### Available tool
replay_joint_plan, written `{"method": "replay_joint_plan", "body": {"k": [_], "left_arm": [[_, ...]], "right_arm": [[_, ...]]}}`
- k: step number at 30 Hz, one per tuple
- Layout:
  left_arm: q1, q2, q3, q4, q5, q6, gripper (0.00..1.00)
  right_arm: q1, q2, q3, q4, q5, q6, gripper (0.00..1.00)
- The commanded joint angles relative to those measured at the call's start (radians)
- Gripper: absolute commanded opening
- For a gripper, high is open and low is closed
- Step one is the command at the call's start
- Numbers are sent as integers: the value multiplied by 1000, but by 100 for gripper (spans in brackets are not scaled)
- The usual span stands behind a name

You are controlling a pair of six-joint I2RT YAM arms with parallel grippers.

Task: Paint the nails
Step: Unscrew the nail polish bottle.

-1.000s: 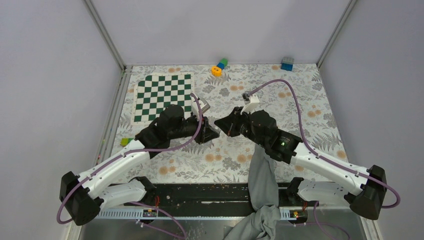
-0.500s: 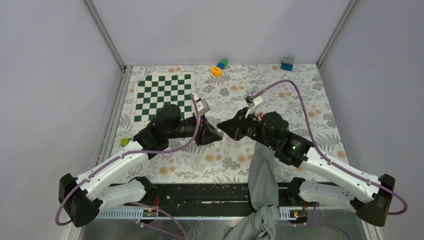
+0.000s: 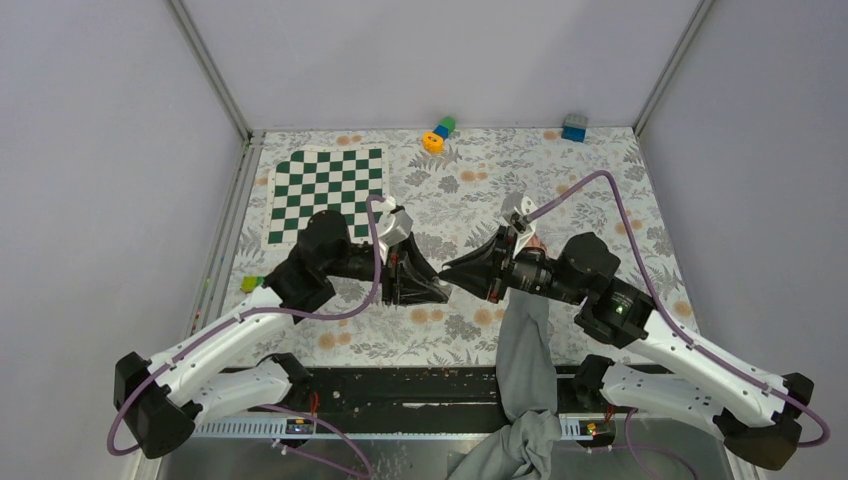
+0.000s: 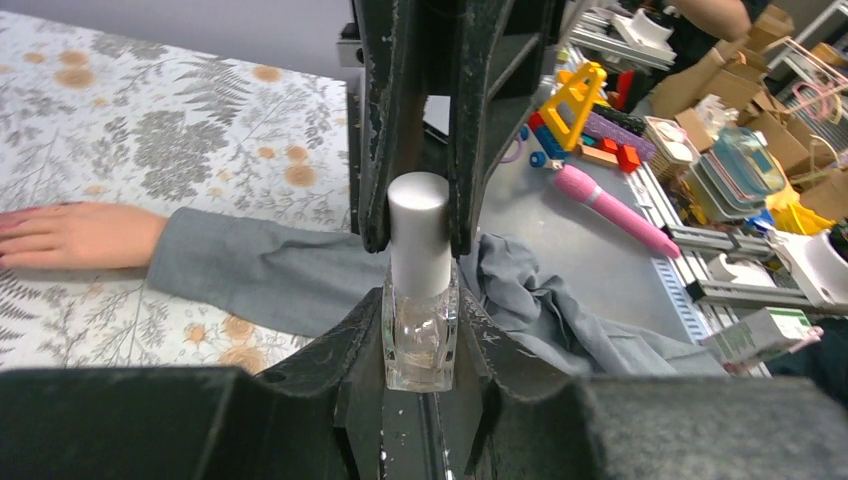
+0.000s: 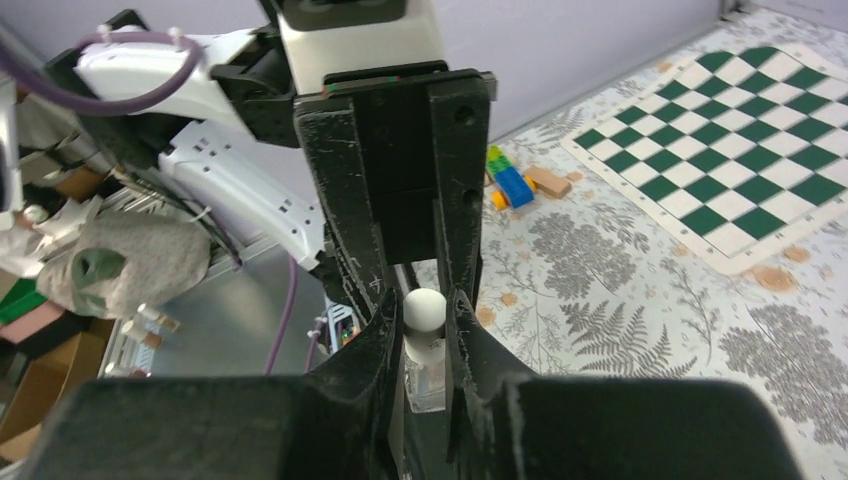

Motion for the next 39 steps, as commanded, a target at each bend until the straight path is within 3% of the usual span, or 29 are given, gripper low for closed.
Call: {"method": "replay_joint_plan", "body": {"k": [1,10,16,18,22,24,25,33,39], "left_arm": [[1,-20,0,102,95,-13,0],[-1,-11,-3,146,152,-49,0],[-1,-22,10,71,93,14,0],[-2,-26,16,26,50,48,0],[-10,-35,25,-52,-71,101,0],[-13,-41,25,-74,-127,121,0],[-15,-43,25,-84,-147,132,0],[-26,-43,33,-142,-282,156,0],[-28,-45,31,-179,-451,154,0]], "right_arm": [[11,-26,-18,97,-204,-44,0],[10,-21,-57,243,-357,0,0],[11,-48,-78,187,-219,-18,1],[10,-58,-78,140,-121,-24,14],[11,-85,-91,86,46,-31,60],[11,-99,-100,75,107,-18,76],[11,-103,-100,68,119,-15,79],[11,-109,-65,-6,294,71,78],[10,-107,-41,-58,465,229,63]]}}
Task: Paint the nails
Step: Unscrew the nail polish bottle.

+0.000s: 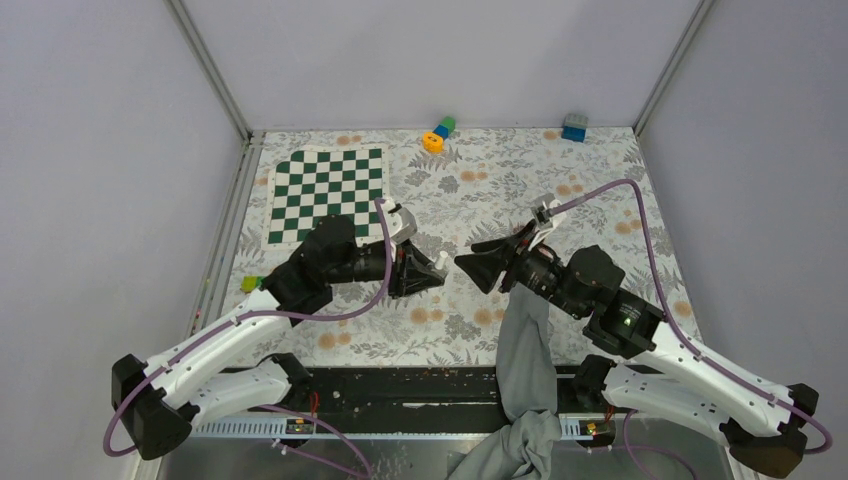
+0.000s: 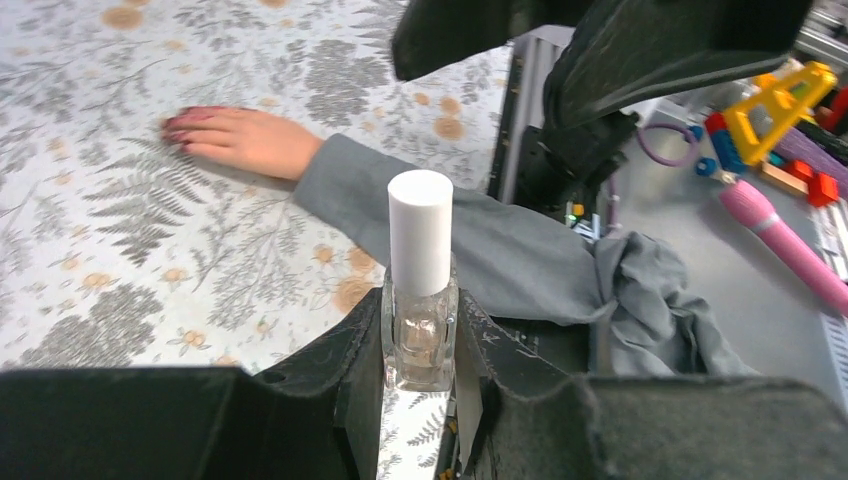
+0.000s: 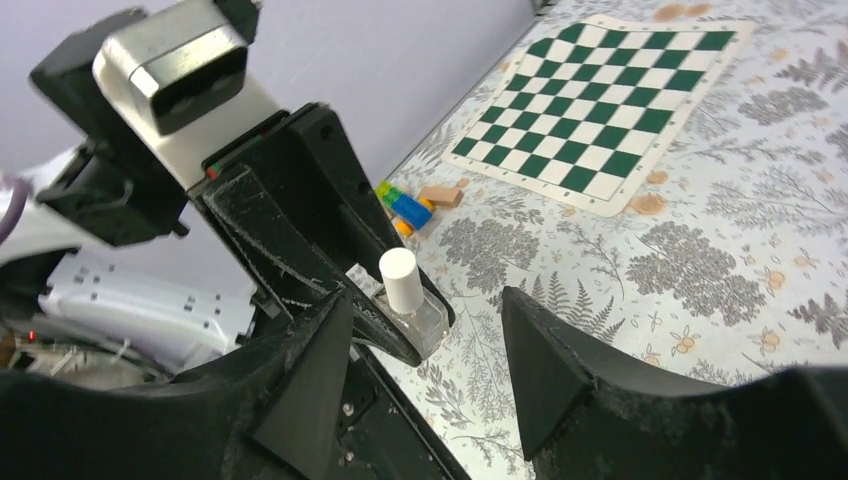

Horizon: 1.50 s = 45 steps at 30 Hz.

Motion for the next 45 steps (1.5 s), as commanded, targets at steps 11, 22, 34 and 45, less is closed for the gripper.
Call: {"method": "replay_joint_plan", "body": {"k": [11,22,34,45], "left_arm": [[-4,15,40,-14,-210,-12,0],[-4,12,43,-13,-201,-17,0],[-4,6,41,-14,-197,-17,0],[-4,14,46,10,-122,-35,0]], "right_arm": [[19,133,98,1,102,223,48],[58,273,193,-80,160,197,49],[84,346,230,-95,220,173,39],[86,280,156,44,129,56,0]]}}
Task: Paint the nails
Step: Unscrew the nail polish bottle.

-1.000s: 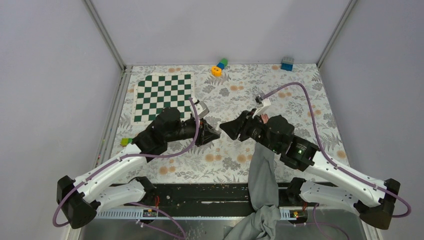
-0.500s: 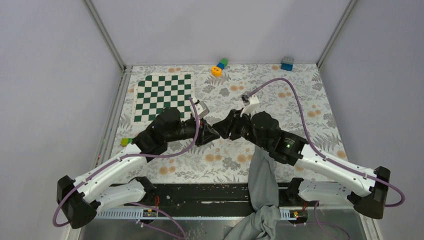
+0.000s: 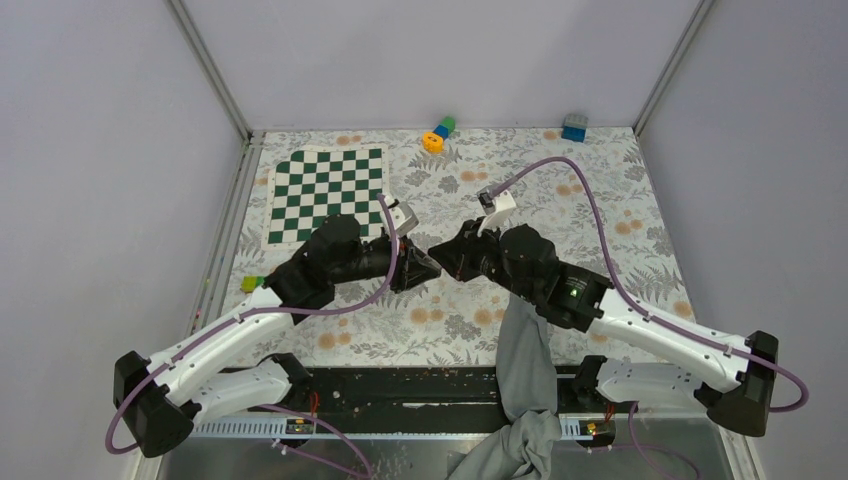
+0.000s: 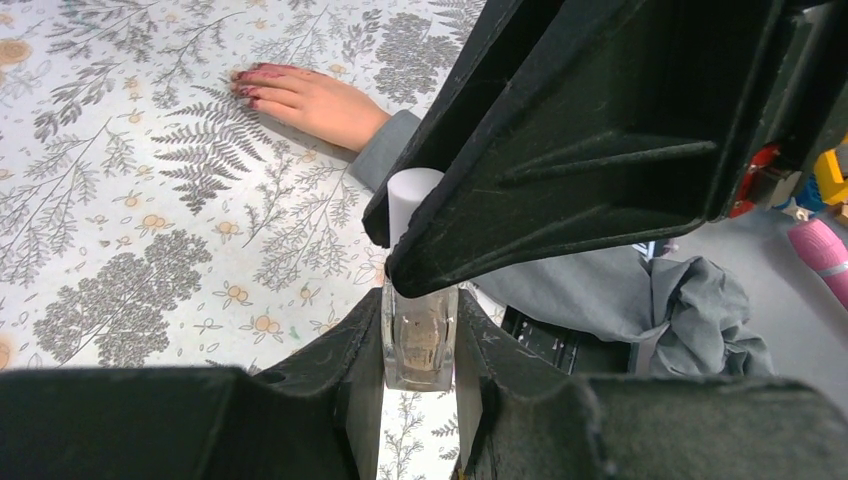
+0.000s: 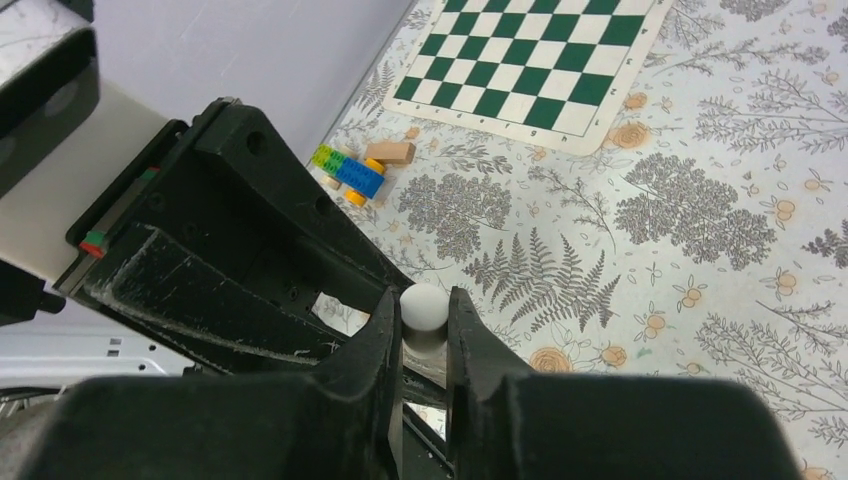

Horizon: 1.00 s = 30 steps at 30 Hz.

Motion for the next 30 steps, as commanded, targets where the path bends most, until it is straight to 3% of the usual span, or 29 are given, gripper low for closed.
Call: {"method": "replay_joint_plan", "body": {"k": [1,9,17,24,30], "left_arm": [[-3,-7,45,74,85,-20,0],[-4,-33,37,125,261,-20,0],[-3,-52,27,210,438,-41,0],[-4,-48,33,266,597,-83,0],[-3,-54,34,283,640,-94,0]], "right_arm": [[10,-65,-18,133,-60,-87,0],[9,-139,-54,179,-199,-186,0],[10,-181,-70,240,-467,-253,0],[10,-203,-100,358,-719,-246,0],[9,-189,-83,410,-851,-214,0]]}}
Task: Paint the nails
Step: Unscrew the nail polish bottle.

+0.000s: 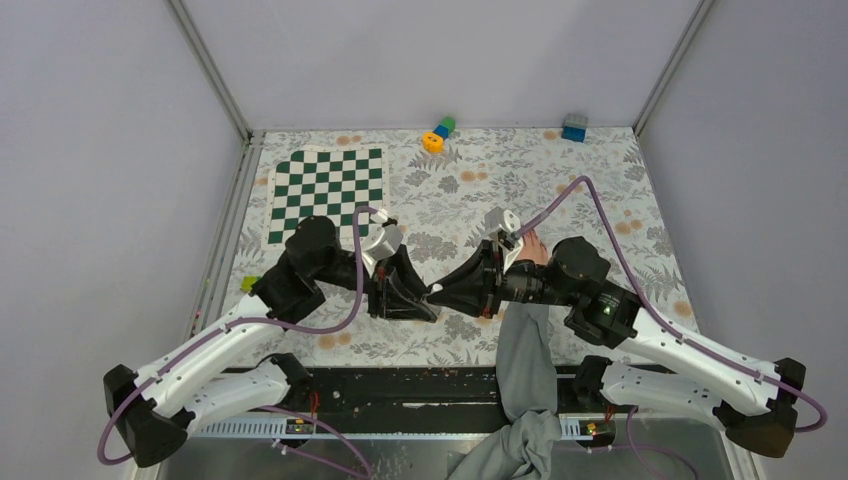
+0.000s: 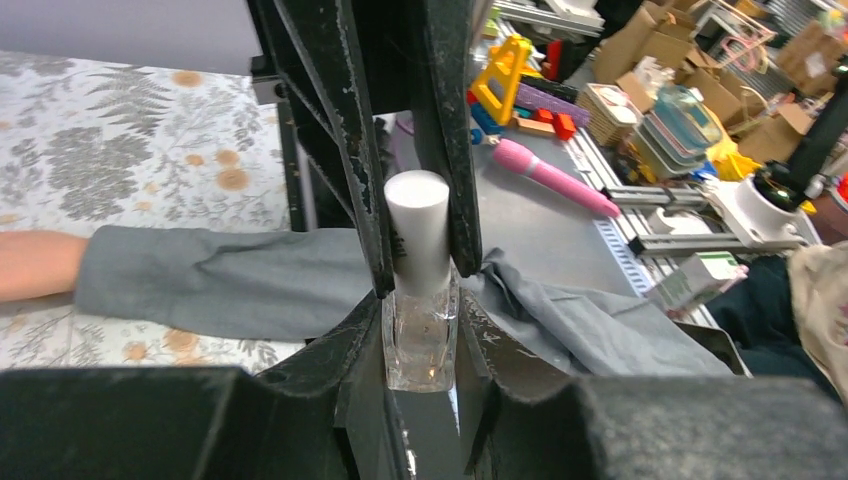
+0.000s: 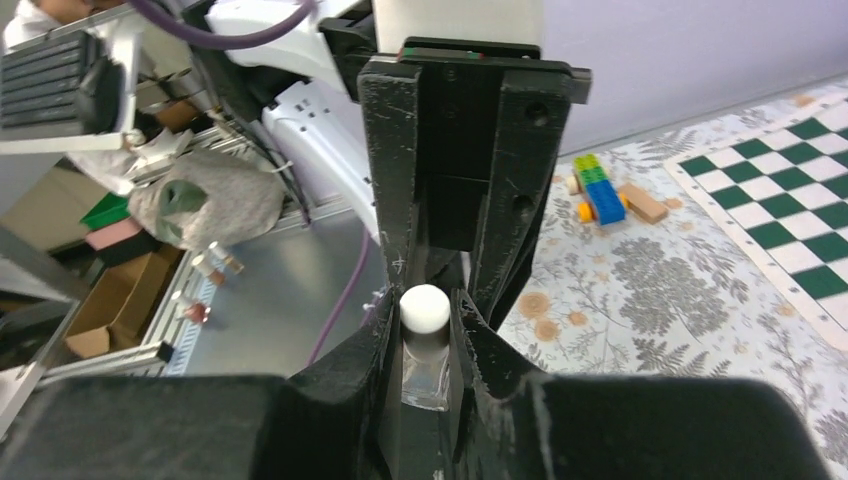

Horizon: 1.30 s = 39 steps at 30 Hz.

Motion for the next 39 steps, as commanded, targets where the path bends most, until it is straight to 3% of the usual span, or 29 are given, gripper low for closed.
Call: {"method": "replay_joint_plan", "body": {"k": [1,9,10,14,16,18,23,27,33,39], "left_arm": [[-6,14,34,98,44,3,0],[-6,14,29,121,63,-15,0],[-6,12,28,120,54,-11,0],[-7,-6,30,65,-16,38,0],[-6,-18,31,30,-82,70,0],[-7,-29,32,-6,-157,99,0],[-7,-37,35,-56,-314,141,0],[-7,-34,45,-100,-373,152,0],[-6,-39,34,-105,-461,171,0],[-7,-13,41,-137,-538,170,0]], "right_arm": [[16,17,19,177,-218,53,0],[15,29,29,210,-260,88,0],[16,25,26,203,-238,86,9],[15,-5,5,152,-70,64,62],[14,-27,-8,118,25,52,78],[14,-51,-20,83,129,41,84],[16,-75,-6,-33,384,40,87],[14,-77,-17,-40,470,64,86],[14,-55,-32,16,472,110,80],[15,8,12,-44,534,215,68]]}}
